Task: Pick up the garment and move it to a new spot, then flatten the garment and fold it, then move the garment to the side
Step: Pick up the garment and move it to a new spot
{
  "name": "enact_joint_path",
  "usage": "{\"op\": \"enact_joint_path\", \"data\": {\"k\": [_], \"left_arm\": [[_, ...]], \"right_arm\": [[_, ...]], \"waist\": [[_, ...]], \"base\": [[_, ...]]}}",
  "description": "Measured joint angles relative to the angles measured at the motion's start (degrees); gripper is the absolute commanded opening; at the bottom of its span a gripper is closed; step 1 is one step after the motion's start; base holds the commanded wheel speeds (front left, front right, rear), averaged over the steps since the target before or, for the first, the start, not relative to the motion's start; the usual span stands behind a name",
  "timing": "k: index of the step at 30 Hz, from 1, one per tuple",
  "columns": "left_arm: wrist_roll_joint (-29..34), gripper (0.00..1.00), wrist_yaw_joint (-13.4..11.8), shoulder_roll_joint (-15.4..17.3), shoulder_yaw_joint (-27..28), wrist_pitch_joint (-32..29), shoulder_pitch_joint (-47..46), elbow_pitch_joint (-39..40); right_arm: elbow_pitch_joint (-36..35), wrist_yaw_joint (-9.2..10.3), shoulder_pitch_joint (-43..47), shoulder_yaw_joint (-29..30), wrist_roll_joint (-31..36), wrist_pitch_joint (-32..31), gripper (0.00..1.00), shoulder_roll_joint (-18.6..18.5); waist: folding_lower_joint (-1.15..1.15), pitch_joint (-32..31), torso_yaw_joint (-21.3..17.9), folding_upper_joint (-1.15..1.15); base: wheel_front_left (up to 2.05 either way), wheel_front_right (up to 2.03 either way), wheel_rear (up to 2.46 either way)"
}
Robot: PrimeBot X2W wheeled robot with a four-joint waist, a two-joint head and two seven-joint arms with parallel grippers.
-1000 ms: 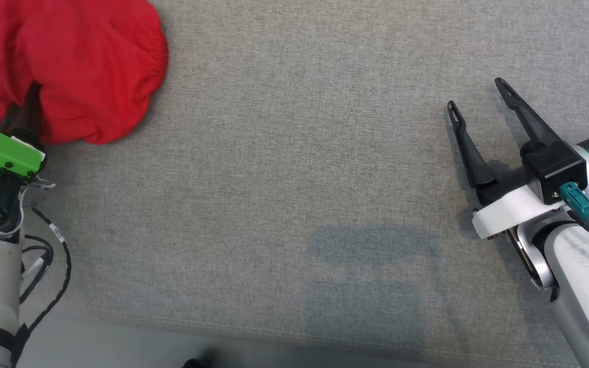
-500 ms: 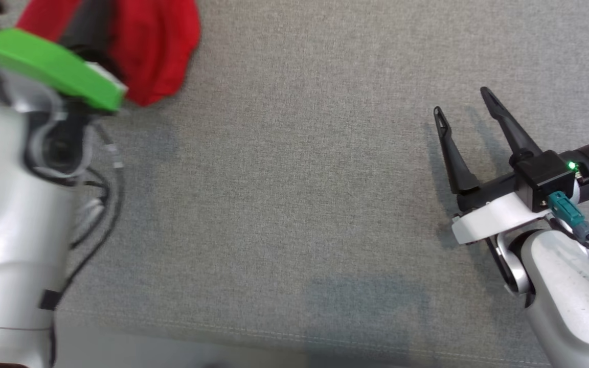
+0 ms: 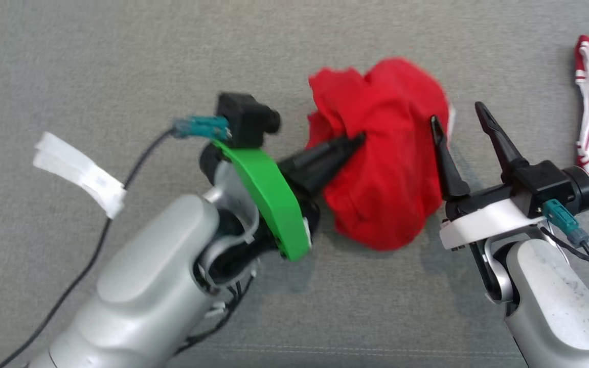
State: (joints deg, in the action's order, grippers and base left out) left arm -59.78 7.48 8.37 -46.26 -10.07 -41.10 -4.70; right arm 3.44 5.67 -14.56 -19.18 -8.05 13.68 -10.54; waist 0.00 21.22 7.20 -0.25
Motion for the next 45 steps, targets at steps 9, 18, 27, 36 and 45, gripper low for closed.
{"op": "enact_joint_path", "data": {"k": [9, 18, 27, 36, 45], "left_arm": [[-0.14, 0.00, 0.00, 0.09, -7.49, -2.01, 4.49, 4.21], [0.74, 0.00, 0.00, 4.85, -6.99, -0.54, 6.03, 4.24], [2.16, 0.01, -0.01, 14.10, -7.46, -0.12, 15.28, -0.78], [2.48, 1.00, -0.98, 18.00, -4.03, 2.66, 17.54, -4.15], [3.46, 1.00, -3.61, 17.78, -0.49, 8.34, 18.17, -6.83]], "right_arm": [[0.62, 0.49, 2.89, 2.37, -1.79, 0.66, 1.00, 1.24], [1.19, 0.56, 5.62, 4.60, -2.33, 0.74, 1.00, 1.25], [0.41, 0.97, 10.32, 8.55, -2.63, 0.74, 1.00, 0.93], [0.20, 0.70, 11.73, 8.23, -2.61, 0.74, 1.00, 0.90], [1.99, -3.57, 16.00, 2.40, -3.14, 0.74, 1.00, 1.51]], "waist": [[0.00, -2.95, -6.16, 0.00], [0.00, -5.52, -11.69, 0.00], [0.00, -8.41, -12.04, 0.00], [0.00, -9.07, -8.98, 0.00], [0.00, -9.43, -6.31, 0.00]], "base": [[0.00, 0.00, 0.00], [0.00, 0.00, 0.00], [0.00, 0.00, 0.00], [0.00, 0.00, 0.00], [0.00, 0.00, 0.00]]}}
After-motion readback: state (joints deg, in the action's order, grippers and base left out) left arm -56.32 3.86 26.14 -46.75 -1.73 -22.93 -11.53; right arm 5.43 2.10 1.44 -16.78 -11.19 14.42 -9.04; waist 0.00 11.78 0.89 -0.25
